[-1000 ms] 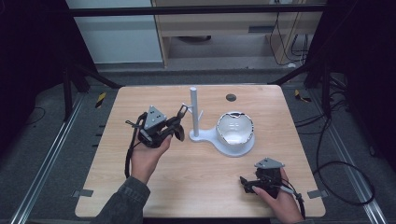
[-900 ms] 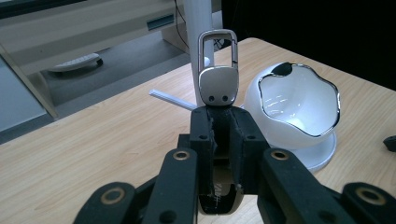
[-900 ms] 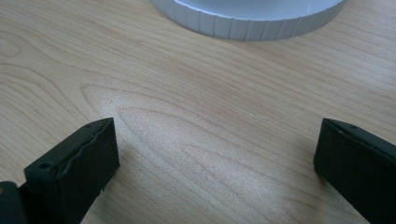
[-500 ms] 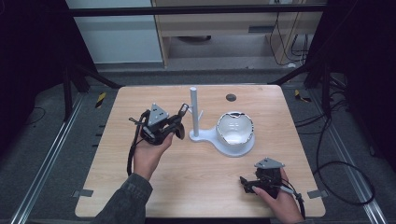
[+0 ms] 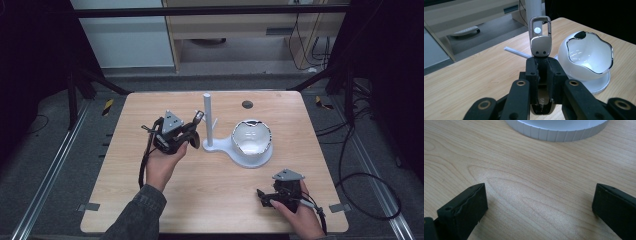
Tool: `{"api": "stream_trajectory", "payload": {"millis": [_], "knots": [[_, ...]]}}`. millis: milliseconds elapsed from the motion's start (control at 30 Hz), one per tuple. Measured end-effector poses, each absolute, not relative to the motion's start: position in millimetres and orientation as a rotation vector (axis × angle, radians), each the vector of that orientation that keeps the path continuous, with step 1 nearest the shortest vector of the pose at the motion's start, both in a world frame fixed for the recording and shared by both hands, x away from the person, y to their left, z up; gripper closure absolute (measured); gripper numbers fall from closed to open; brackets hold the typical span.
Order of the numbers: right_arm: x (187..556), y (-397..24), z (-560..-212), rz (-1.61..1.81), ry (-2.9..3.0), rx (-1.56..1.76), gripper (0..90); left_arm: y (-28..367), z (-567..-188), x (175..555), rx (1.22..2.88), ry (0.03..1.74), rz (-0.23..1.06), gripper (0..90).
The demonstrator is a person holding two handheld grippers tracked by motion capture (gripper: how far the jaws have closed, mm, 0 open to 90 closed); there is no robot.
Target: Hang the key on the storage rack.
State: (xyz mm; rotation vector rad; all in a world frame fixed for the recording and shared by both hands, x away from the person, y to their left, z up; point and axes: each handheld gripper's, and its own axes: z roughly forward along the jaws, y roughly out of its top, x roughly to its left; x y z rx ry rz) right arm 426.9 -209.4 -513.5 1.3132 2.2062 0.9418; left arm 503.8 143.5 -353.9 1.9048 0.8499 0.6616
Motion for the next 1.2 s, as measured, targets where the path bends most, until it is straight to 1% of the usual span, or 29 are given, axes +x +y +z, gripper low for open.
{"api": "stream_trajectory", "payload": {"millis": [1200], "knots": [[426.7, -209.1, -513.6, 0.942, 2.205, 1.313, 0.3, 134.1, -374.4, 520.5, 1.896, 0.883, 0.644, 80.0]]}}
